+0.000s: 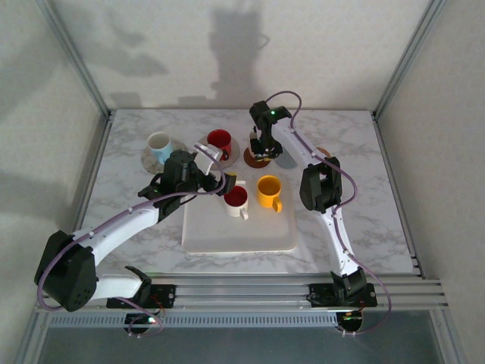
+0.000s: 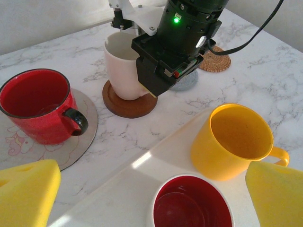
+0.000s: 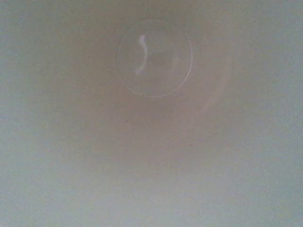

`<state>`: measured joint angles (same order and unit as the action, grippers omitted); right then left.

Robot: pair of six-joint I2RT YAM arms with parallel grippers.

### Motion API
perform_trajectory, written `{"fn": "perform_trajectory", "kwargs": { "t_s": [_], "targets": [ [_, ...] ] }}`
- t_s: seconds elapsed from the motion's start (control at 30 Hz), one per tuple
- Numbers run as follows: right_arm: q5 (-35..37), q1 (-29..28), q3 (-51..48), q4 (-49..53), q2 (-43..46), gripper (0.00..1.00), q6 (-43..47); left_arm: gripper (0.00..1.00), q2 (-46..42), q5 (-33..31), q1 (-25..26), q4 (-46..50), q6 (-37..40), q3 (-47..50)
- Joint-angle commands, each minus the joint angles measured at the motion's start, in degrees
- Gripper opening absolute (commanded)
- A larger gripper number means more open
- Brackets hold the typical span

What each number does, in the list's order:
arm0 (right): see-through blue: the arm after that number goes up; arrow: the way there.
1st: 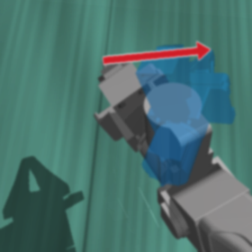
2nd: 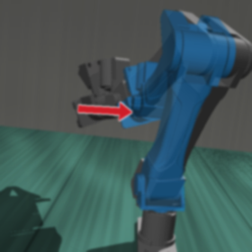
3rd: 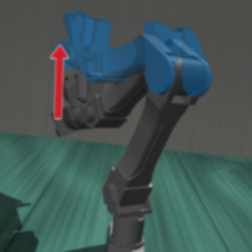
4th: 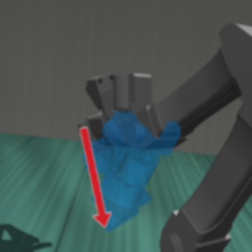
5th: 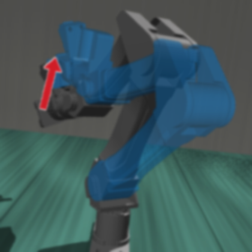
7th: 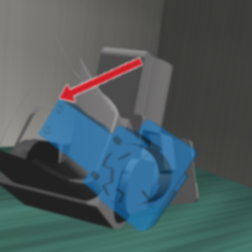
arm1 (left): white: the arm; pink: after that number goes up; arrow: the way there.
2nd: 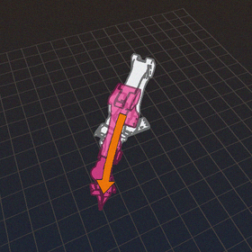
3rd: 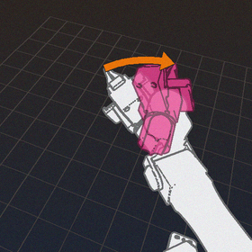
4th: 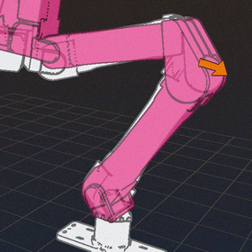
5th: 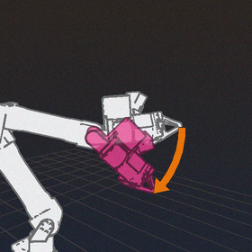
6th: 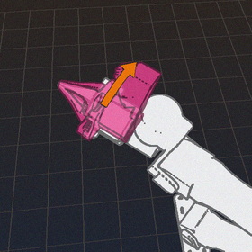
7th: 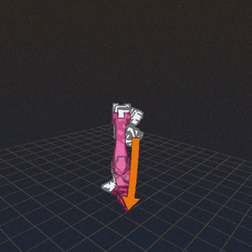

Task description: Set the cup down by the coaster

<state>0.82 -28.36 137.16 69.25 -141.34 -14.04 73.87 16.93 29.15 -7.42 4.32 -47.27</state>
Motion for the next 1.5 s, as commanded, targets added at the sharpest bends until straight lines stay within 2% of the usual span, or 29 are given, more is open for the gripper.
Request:
{"fn": "perform_trajectory", "kwargs": {
  "t_s": [0.0,0.33,0.73,1.27,1.47],
  "targets": [
    [-0.8,0.3,1.6,1.0,0.4,0.24,0.9,1.00,-1.6,0.1,-0.4,0.2,0.2,-0.4],
    [-0.8,0.2,1.8,1.2,1.0,0.29,0.5,1.00,-2.9,-0.3,-0.4,0.9,0.8,0.4],
    [-0.8,0.1,0.7,1.3,3.3,0.42,0.5,1.00,-3.6,-0.5,-0.4,0.9,0.8,0.7],
    [0.0,-0.8,-3.8,-0.2,10.1,0.82,0.1,1.00,-6.3,-0.9,-0.4,1.5,1.2,1.2],
    [2.3,-1.7,-5.2,-0.3,14.4,0.93,0.1,1.00,-7.9,-1.1,-0.4,2.9,2.5,0.4]
  ]
}}
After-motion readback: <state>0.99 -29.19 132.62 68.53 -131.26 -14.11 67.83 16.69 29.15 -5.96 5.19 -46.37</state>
